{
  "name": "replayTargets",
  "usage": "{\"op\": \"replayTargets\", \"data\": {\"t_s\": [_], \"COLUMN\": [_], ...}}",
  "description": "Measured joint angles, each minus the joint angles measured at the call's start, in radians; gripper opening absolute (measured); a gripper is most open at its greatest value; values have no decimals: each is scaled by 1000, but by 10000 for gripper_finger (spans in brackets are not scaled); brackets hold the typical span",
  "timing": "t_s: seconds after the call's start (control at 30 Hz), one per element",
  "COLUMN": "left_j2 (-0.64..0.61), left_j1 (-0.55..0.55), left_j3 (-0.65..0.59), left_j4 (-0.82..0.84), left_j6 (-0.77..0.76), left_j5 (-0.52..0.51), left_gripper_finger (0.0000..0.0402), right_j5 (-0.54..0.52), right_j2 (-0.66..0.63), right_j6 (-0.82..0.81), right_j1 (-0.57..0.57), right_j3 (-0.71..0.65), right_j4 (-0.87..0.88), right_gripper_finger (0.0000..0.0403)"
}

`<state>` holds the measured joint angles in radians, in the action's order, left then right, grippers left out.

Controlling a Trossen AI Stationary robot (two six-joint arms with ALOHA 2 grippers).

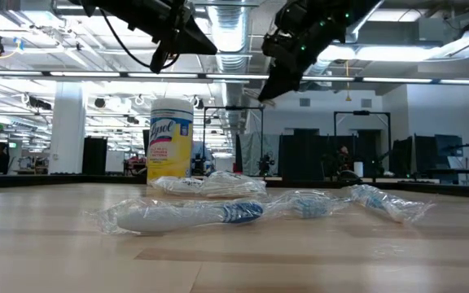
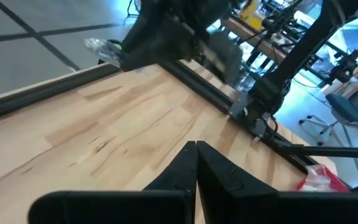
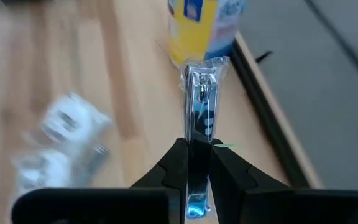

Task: Pick & Place Travel size toiletries
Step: Put the nail cutter into the green basket

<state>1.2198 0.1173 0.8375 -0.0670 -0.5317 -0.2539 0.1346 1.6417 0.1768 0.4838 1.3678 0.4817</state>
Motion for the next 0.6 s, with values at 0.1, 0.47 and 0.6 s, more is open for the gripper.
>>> {"op": "replayTargets", "data": {"t_s": [0.1,0.47,0.6], "left_j2": [0,-4,-16], "left_j1": [0,3,1], "left_j3": [0,0,0], "left_j4": [-2,-67,-71], "left_j6": [0,-38,-56], "left_j5": [0,0,27], "left_gripper_finger": [1,2,19], "right_j5": [129,365,373], "right_j2": [0,-1,-21], "right_j6": [-95,-372,-433], "right_j1": [17,-89,-114], "right_j3": [0,0,-1], "right_j4": [-51,-314,-361], "right_gripper_finger": [39,40,40]}}
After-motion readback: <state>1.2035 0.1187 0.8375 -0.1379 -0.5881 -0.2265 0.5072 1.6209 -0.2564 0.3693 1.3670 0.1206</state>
